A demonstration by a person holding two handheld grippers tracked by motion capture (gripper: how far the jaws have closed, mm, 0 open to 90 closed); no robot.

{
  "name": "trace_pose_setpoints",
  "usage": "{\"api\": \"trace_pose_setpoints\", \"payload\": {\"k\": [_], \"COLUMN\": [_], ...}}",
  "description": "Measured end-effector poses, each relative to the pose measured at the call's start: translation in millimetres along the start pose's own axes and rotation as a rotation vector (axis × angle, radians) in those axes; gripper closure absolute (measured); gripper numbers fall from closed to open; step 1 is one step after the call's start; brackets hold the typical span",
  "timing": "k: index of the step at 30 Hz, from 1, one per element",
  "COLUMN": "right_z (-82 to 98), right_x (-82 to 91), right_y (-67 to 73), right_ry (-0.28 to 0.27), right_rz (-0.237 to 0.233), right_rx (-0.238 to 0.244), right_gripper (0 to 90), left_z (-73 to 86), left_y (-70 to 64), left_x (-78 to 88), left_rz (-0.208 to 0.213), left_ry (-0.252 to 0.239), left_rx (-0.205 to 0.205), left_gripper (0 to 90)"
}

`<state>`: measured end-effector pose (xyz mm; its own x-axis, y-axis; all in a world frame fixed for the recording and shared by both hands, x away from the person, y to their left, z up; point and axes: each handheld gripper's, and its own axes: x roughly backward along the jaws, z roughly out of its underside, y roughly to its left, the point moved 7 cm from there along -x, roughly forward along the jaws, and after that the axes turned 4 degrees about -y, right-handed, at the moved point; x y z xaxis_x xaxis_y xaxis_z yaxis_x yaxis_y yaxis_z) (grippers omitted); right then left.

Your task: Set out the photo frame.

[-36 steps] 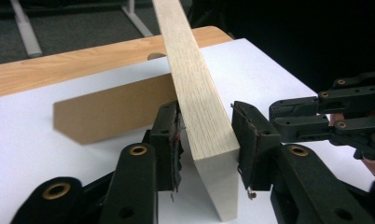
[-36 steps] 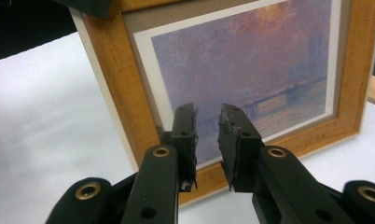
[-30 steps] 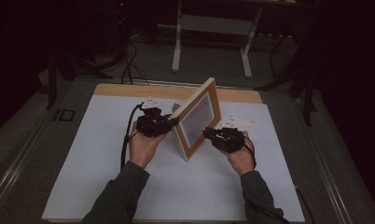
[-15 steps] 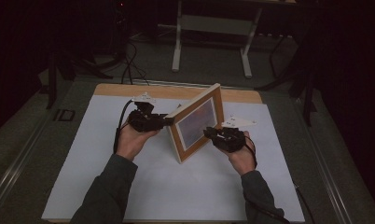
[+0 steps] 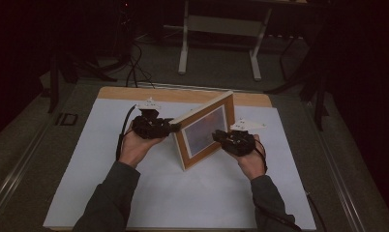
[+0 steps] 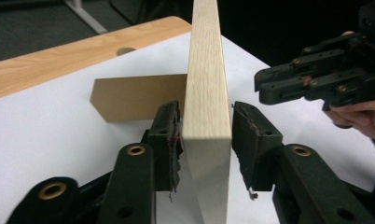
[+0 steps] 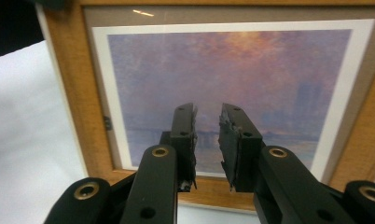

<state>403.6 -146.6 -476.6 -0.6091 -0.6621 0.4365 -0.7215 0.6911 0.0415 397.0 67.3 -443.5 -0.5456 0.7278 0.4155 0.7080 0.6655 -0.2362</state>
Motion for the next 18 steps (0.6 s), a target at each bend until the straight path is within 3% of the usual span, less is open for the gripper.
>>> {"api": "trace_pose_setpoints", "payload": {"k": [4, 8, 12, 17, 18], "right_z": [1.0, -0.5, -2.4, -5.9, -6.3], "right_x": [-0.9, -1.4, -1.7, -1.7, -1.7], "right_y": [-7.8, -14.3, -19.2, -26.2, -27.5], "right_ry": [0.009, 0.013, 0.02, 0.021, 0.02], "right_rz": [0.027, 0.044, 0.067, 0.087, 0.093], "right_rx": [-0.004, -0.005, 0.007, 0.007, 0.006], "right_gripper": [74.3, 74.3, 73.9, 71.7, 70.8], "left_z": [14.1, 23.2, 28.5, 40.5, 41.8], "left_y": [-7.5, -9.8, -11.8, -15.5, -15.4], "left_x": [-3.5, -6.1, -7.9, -12.5, -12.8], "left_rz": [-0.054, -0.075, -0.097, -0.174, -0.173], "left_ry": [-0.029, -0.065, -0.069, -0.063, -0.065], "left_rx": [-0.01, 0.015, 0.019, 0.013, 0.016], "left_gripper": [60.4, 61.4, 62.0, 64.2, 67.9]}}
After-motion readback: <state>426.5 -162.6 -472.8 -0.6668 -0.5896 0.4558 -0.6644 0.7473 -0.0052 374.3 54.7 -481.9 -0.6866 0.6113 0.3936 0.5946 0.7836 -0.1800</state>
